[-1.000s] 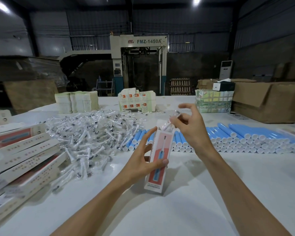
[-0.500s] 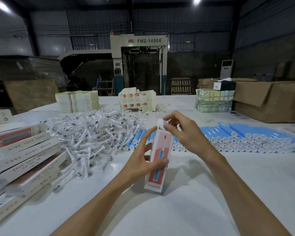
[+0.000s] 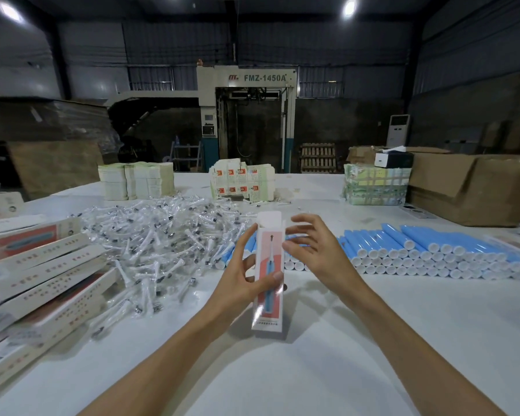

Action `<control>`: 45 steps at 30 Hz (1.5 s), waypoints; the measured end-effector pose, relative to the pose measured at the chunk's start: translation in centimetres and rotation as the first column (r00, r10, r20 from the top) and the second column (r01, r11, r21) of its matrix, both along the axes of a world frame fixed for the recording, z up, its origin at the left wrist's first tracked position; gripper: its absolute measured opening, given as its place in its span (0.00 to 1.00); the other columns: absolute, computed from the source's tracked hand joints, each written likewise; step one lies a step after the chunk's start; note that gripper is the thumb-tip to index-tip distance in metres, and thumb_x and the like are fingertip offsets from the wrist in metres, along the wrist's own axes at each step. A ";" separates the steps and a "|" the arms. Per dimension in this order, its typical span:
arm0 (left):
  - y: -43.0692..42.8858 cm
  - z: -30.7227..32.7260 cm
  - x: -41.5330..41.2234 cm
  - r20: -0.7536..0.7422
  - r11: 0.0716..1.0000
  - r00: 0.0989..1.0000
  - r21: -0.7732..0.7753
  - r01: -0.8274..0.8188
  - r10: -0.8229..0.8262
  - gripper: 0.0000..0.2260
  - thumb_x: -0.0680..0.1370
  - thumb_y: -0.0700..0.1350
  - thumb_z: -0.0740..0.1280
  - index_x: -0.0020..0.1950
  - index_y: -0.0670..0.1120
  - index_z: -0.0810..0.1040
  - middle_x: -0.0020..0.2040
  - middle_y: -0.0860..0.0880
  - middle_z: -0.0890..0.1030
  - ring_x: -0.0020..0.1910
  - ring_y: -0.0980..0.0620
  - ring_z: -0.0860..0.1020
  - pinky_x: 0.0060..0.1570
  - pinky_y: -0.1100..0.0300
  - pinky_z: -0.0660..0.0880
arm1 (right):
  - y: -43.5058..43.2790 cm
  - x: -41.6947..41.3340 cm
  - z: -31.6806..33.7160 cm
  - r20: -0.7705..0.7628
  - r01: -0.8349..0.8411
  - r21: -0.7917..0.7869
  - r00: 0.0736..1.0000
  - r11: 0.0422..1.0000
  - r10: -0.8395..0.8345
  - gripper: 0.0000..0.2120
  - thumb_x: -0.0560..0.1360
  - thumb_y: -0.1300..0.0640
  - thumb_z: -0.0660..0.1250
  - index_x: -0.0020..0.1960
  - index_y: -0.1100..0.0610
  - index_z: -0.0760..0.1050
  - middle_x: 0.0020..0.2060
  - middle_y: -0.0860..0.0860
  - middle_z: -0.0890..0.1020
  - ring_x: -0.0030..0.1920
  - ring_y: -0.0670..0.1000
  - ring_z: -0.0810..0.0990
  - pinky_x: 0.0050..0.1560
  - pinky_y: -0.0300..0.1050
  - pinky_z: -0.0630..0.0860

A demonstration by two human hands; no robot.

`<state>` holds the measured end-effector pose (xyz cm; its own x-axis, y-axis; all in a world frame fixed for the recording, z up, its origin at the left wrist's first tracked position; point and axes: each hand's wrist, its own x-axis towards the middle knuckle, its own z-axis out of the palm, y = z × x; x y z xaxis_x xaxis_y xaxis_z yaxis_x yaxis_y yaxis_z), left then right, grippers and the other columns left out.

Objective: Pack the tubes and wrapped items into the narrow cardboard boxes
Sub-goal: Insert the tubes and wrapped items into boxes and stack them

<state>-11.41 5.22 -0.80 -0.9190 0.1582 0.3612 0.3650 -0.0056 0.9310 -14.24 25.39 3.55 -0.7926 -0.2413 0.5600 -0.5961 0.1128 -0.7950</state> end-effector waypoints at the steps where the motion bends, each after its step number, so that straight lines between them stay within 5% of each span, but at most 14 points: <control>1: 0.0 0.0 0.0 0.000 1.000 1.000 0.007 0.006 -0.006 0.45 0.74 0.50 0.83 0.78 0.78 0.60 0.65 0.57 0.85 0.60 0.41 0.86 0.59 0.42 0.84 | -0.1 0.1 -0.4 0.009 -0.050 -0.004 0.999 0.999 0.050 0.21 0.79 0.55 0.75 0.68 0.45 0.71 0.57 0.48 0.85 0.58 0.50 0.85 0.58 0.45 0.81; 11: -0.1 -0.2 0.0 0.015 0.997 0.997 -0.003 0.081 -0.081 0.43 0.75 0.47 0.81 0.78 0.75 0.60 0.66 0.48 0.85 0.58 0.40 0.87 0.54 0.51 0.85 | -1.1 0.0 -2.7 -0.070 -0.102 -0.043 0.993 0.994 0.099 0.19 0.80 0.56 0.71 0.70 0.45 0.75 0.56 0.50 0.86 0.59 0.55 0.84 0.63 0.51 0.81; 18: -0.2 -0.5 -0.2 0.069 0.986 0.987 -0.065 0.151 -0.146 0.41 0.76 0.46 0.81 0.78 0.66 0.60 0.64 0.43 0.85 0.60 0.37 0.86 0.64 0.38 0.81 | -0.4 -0.2 -2.8 0.034 -0.160 -0.080 0.986 0.984 0.163 0.12 0.79 0.51 0.72 0.62 0.48 0.79 0.53 0.52 0.86 0.57 0.53 0.85 0.61 0.50 0.81; 27: -0.5 0.6 -0.9 0.030 0.983 0.999 -0.178 0.037 -0.032 0.36 0.66 0.60 0.83 0.70 0.62 0.72 0.58 0.52 0.88 0.52 0.47 0.89 0.49 0.61 0.83 | 0.2 -0.5 -3.5 0.140 -0.185 -0.102 0.970 0.977 0.198 0.07 0.82 0.58 0.70 0.60 0.58 0.80 0.51 0.54 0.86 0.49 0.47 0.83 0.50 0.39 0.78; 31: 0.1 1.6 -1.9 0.062 0.978 0.998 -0.206 0.038 -0.026 0.36 0.65 0.61 0.83 0.70 0.61 0.73 0.57 0.57 0.88 0.53 0.51 0.88 0.46 0.65 0.82 | 0.5 -1.0 -3.5 0.159 -0.123 -0.128 0.977 0.984 0.143 0.09 0.84 0.52 0.68 0.60 0.56 0.79 0.49 0.60 0.85 0.44 0.50 0.80 0.49 0.43 0.78; 36: 0.9 -0.1 -2.2 0.090 0.977 0.994 -0.198 0.082 -0.065 0.33 0.69 0.60 0.83 0.70 0.64 0.73 0.61 0.54 0.87 0.57 0.49 0.87 0.56 0.56 0.83 | 1.2 -2.5 -4.3 0.224 0.045 -0.236 0.975 0.971 0.009 0.08 0.85 0.51 0.65 0.64 0.49 0.74 0.42 0.57 0.87 0.40 0.52 0.83 0.41 0.45 0.79; 45: 0.5 -1.0 -1.7 0.110 0.977 0.986 -0.163 0.139 -0.122 0.29 0.75 0.51 0.82 0.71 0.60 0.72 0.61 0.51 0.87 0.56 0.46 0.88 0.51 0.60 0.83 | 2.2 -3.2 -4.1 0.148 -0.022 -0.074 0.988 0.997 0.033 0.07 0.81 0.55 0.69 0.56 0.46 0.83 0.36 0.56 0.86 0.32 0.53 0.80 0.38 0.45 0.78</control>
